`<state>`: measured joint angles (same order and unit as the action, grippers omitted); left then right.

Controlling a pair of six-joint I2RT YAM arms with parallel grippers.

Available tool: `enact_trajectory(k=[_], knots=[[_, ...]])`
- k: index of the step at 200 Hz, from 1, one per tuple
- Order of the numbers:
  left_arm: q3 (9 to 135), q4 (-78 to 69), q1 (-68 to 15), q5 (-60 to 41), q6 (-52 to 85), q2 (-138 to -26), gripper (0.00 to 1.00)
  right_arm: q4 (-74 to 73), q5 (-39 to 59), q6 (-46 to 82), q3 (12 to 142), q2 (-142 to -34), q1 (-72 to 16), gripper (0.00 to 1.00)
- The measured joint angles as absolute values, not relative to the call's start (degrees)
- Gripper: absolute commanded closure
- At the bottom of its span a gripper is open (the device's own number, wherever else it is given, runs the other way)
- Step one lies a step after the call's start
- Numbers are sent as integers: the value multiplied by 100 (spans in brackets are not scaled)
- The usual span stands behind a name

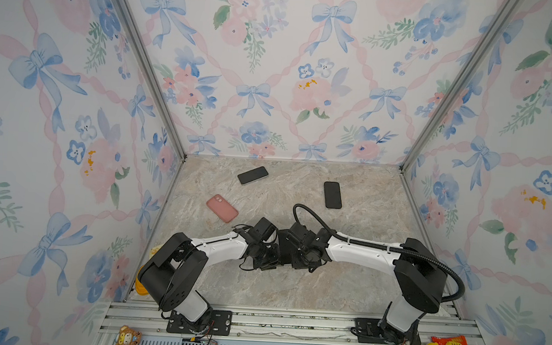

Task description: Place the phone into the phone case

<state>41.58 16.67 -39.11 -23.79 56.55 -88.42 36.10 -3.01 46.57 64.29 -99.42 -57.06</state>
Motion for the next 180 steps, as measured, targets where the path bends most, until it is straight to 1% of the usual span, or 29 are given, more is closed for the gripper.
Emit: enact_trajectory(k=[51,74,110,180], knots=[[4300,1737,-4021,-2091,5892,-8932,68,3745,-701,4893,6499,-9953,-5780,66],[4366,1754,-4021,-1931,5933,-8952,69,3691,-690,4915,6499,-9959,-5736,67],[4383,1754,-4010,-1732,6018,-8960,71,3426,-600,4932,6401,-9961,-5625,72],[4392,1747,-4010,-1671,6060,-8984,74,3070,-322,5024,6077,-9961,-5446,78]])
